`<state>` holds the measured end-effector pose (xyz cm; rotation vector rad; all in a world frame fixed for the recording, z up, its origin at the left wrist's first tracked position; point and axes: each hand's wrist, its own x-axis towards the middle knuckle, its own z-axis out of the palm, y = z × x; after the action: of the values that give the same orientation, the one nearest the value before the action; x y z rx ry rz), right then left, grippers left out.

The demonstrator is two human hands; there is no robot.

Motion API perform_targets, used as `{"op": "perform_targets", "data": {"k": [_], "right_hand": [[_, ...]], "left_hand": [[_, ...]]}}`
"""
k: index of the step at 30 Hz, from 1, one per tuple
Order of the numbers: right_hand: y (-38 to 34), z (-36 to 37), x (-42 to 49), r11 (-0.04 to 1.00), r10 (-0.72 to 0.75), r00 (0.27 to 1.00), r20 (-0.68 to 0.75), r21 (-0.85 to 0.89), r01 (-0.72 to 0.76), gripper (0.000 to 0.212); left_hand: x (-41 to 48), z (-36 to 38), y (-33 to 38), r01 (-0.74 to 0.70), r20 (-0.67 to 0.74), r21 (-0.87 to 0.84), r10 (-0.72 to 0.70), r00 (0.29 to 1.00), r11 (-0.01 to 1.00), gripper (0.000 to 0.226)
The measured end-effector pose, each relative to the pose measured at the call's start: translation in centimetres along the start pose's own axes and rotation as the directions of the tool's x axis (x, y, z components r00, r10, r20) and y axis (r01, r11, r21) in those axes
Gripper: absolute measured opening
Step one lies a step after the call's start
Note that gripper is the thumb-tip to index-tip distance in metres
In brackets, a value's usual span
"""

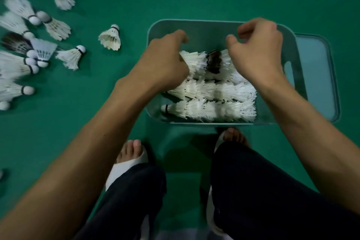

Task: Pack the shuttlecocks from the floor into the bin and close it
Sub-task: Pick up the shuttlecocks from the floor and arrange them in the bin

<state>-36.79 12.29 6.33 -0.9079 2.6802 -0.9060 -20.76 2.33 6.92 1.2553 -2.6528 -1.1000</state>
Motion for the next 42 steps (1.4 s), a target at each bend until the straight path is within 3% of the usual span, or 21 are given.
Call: {"op": "perform_targets", "data": {"k": [2,5,11,14,17,19,21,24,27,30,33,35,39,40,42], "right_hand": [[-2.9,0.6,-0.5,0.995,-0.090,0.996,-0.001,0.052,0.090,0.033],[-7.4,2.3,-1.2,0.973,-0.215,0.975,0.050,0.092,0.209,0.024],[-14.5,8.0,-1.0,0.919,-0.393,0.890,0.230,0.138,0.370,0.014],[-18.0,11.8,-0.2,0.903,-0.420,0.787,0.452,0.124,0.410,0.009],[-20.3,15.4,0.9,0.878,-0.336,0.638,0.693,-0.015,0.478,0.011],[-21.5,18.1,1.3,0.782,-0.283,0.521,0.805,-0.120,0.611,0.027],[-22.4,21.1,1.2,0.629,-0.199,0.456,0.868,-0.243,0.738,0.044],[-23.1,24.9,0.8,0.443,-0.128,0.503,0.855,-0.405,0.800,0.049],[-22.8,26.8,1.6,0.411,-0.169,0.516,0.840,-0.416,0.811,0.042],[-22.1,26.8,3.2,0.512,-0.262,0.544,0.798,-0.363,0.779,0.035],[-22.3,26.0,4.4,0.653,-0.378,0.641,0.669,-0.298,0.696,0.020],[-23.1,25.2,4.7,0.751,-0.364,0.703,0.610,-0.255,0.610,0.025],[-24.7,22.7,4.4,0.889,-0.336,0.756,0.561,-0.075,0.451,0.063],[-24.8,21.9,4.2,0.901,-0.352,0.763,0.541,-0.025,0.433,0.066],[-24.7,20.3,4.2,0.922,-0.378,0.803,0.462,0.107,0.372,0.055]], "left_hand": [[-1.0,-1.9,-1.6,-0.028,-0.027,-0.136,0.024,0.999,0.990,0.042],[-2.3,-4.4,-5.1,0.029,-0.190,-0.255,-0.079,0.979,0.967,0.029],[-2.9,-6.2,-14.8,0.331,-0.351,-0.271,-0.413,0.840,0.904,0.033],[-3.3,-6.4,-20.4,0.490,-0.402,-0.228,-0.539,0.740,0.842,0.043],[-2.9,-6.2,-25.0,0.603,-0.458,-0.209,-0.622,0.635,0.770,0.045],[-1.8,-6.0,-27.1,0.580,-0.532,-0.145,-0.557,0.638,0.802,0.045],[-0.1,-5.9,-28.7,0.506,-0.588,-0.023,-0.421,0.691,0.862,0.054],[2.9,-5.7,-30.3,0.467,-0.556,0.079,-0.350,0.754,0.881,0.073],[5.0,-5.1,-30.8,0.542,-0.457,0.037,-0.468,0.756,0.839,0.064],[4.5,-4.6,-30.8,0.564,-0.513,-0.150,-0.552,0.658,0.812,0.034],[3.5,-5.0,-31.1,0.587,-0.673,-0.118,-0.499,0.546,0.801,0.040],[3.7,-6.0,-31.8,0.604,-0.670,-0.060,-0.481,0.566,0.795,0.044],[5.6,-7.5,-33.4,0.588,-0.488,0.005,-0.511,0.708,0.809,0.042],[5.8,-7.8,-33.1,0.581,-0.465,-0.041,-0.530,0.709,0.813,0.040],[5.8,-8.2,-31.1,0.566,-0.496,-0.199,-0.580,0.646,0.800,0.035]]}}
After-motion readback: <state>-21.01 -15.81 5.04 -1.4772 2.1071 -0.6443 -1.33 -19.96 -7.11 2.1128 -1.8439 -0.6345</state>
